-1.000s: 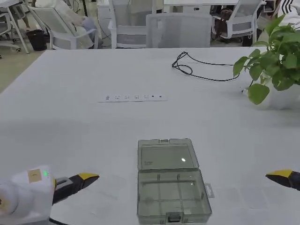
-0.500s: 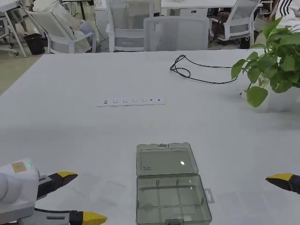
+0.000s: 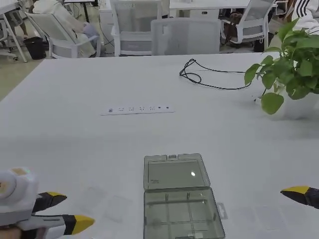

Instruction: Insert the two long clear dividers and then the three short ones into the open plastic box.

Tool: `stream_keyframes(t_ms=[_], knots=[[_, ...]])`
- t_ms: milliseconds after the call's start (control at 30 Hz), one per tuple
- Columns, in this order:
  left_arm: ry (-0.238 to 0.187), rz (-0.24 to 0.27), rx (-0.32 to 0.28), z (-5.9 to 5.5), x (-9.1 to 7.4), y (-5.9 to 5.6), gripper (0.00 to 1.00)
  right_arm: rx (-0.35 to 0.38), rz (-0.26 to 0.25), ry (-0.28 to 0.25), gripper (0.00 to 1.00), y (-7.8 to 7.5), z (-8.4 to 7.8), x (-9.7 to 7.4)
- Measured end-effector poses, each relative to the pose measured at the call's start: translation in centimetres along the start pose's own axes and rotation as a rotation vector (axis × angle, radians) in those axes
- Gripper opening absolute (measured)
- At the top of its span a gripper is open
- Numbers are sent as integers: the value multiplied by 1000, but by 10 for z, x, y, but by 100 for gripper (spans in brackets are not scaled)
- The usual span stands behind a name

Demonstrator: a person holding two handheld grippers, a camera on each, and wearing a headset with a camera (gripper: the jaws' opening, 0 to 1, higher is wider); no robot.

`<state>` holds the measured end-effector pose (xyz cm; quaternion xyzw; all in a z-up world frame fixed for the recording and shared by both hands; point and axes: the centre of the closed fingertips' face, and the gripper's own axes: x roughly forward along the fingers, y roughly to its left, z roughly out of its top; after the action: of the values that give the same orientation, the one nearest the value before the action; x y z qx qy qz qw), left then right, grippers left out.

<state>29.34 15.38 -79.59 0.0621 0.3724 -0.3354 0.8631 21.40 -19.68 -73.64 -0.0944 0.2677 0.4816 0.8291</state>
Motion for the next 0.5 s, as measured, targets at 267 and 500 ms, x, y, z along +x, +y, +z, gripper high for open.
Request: stream_keyframes(t_ms=[267, 500], knots=[[115, 55, -43, -15, 9, 14, 50, 7, -3, -4, 90, 1, -1, 0], [198, 84, -61, -28, 16, 18, 46, 14, -4, -7, 89, 2, -2, 0]])
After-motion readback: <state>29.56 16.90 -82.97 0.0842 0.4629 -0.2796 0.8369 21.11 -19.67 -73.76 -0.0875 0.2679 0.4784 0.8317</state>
